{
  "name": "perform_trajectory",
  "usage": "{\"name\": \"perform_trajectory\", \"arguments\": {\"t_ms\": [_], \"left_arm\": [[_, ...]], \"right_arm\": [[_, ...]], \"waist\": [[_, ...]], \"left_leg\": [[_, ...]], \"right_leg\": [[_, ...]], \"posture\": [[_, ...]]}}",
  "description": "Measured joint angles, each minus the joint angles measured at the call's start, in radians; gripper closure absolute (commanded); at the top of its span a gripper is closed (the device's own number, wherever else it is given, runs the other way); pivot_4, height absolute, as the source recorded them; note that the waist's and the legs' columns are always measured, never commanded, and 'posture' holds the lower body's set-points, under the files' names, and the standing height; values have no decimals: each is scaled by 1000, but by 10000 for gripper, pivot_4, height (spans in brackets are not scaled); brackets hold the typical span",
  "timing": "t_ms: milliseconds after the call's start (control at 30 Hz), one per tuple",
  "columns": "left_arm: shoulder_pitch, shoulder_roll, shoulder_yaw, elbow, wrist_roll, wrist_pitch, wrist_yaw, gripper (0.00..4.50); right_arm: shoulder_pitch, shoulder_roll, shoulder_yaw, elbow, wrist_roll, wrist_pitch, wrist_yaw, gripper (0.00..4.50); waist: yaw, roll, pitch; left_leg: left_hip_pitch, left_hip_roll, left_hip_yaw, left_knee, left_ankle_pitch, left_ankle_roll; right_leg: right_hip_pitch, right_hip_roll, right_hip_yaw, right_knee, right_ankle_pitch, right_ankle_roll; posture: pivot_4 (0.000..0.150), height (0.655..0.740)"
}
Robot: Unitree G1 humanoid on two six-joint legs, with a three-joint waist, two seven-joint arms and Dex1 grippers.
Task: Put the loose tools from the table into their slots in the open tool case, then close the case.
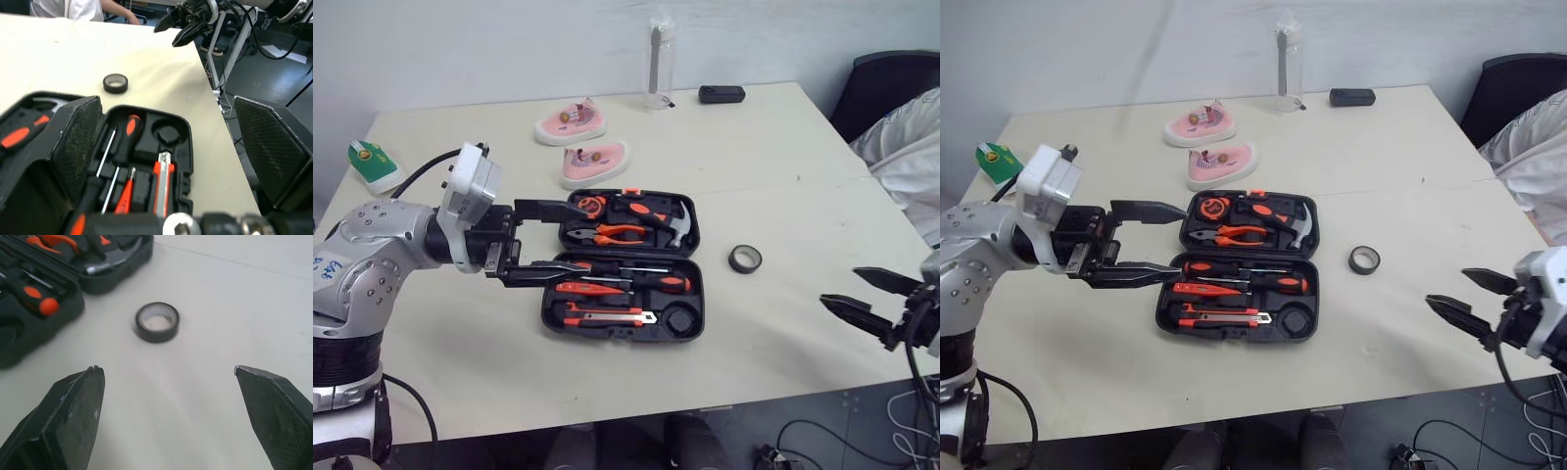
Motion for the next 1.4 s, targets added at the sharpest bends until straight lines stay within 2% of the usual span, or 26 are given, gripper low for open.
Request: {"name": "perform_trajectory", "arguments": {"t_ms": [67, 133, 267, 333, 467, 633, 733, 767, 933, 1400], "left_arm": [[-15, -17, -18, 10, 12, -15, -2, 634], [-43, -45, -57, 7, 18, -19, 1, 634], [-48, -54, -85, -11, 48, -52, -2, 634], [-37, -62, -130, -8, 111, -102, -17, 634], [-32, -85, -172, -12, 154, -138, -28, 634], [-40, -105, -186, -29, 159, -133, -16, 634], [-39, -105, -187, -40, 161, -131, -8, 0], [-39, -107, -187, -45, 161, -131, -7, 0], [-39, -106, -187, -51, 175, -134, -4, 0], [-50, -116, -187, -68, 180, -125, 26, 0]], "right_arm": [[-32, -62, -1, 41, -6, -1, 33, 0], [-168, -161, 62, 74, -11, -20, 81, 0], [-287, -220, 172, 88, -24, -51, 138, 0], [-489, -255, 392, 118, -73, -104, 255, 0], [-886, -219, 770, 240, -262, -205, 472, 0], [-1094, -94, 1041, 496, -516, -389, 552, 0], [-1161, -22, 1116, 660, -629, -510, 548, 8645], [-1175, -8, 1123, 692, -651, -541, 545, 13252], [-1237, 30, 1154, 838, -745, -689, 552, 13252], [-1262, 78, 1171, 963, -841, -819, 552, 13252]], "waist": [[-10, 0, 0], [-24, 0, 0], [-24, 0, 0], [-30, 1, 1], [-31, 0, 3], [-21, -3, 4], [-22, -3, 4], [-22, -3, 4], [-21, -3, 4], [-27, -3, 4]], "left_leg": [[1, 0, 2, -1, 0, 0], [1, 2, 4, 0, 0, 0], [1, 3, 3, -2, 0, -1], [0, 3, 5, -2, 0, -1], [-2, 3, 5, 0, 0, -1], [-4, 3, 5, 2, 0, -1], [-4, 2, 6, 2, 0, -1], [-5, 2, 7, 2, 0, -1], [-6, 2, 7, 3, 0, -2], [-7, 2, 7, 4, -1, -2]], "right_leg": [[-1, 1, 2, 0, 0, 0], [-2, 2, 4, 1, 0, 0], [-2, 4, 4, 0, 0, 0], [-5, 3, 6, 0, 0, 0], [-6, 2, 5, 0, 0, 0], [-7, 0, 5, 0, 0, 0], [-9, 0, 5, 1, 0, 1], [-10, 0, 5, 1, 0, 1], [-11, 1, 5, 1, 0, 1], [-13, 1, 5, 2, 0, 1]], "posture": [[1500, 7269], [1500, 7269], [1500, 7269], [1500, 7269], [1500, 7269], [1500, 7269], [1500, 7269], [1500, 7269], [1500, 7269], [1500, 7269]]}}
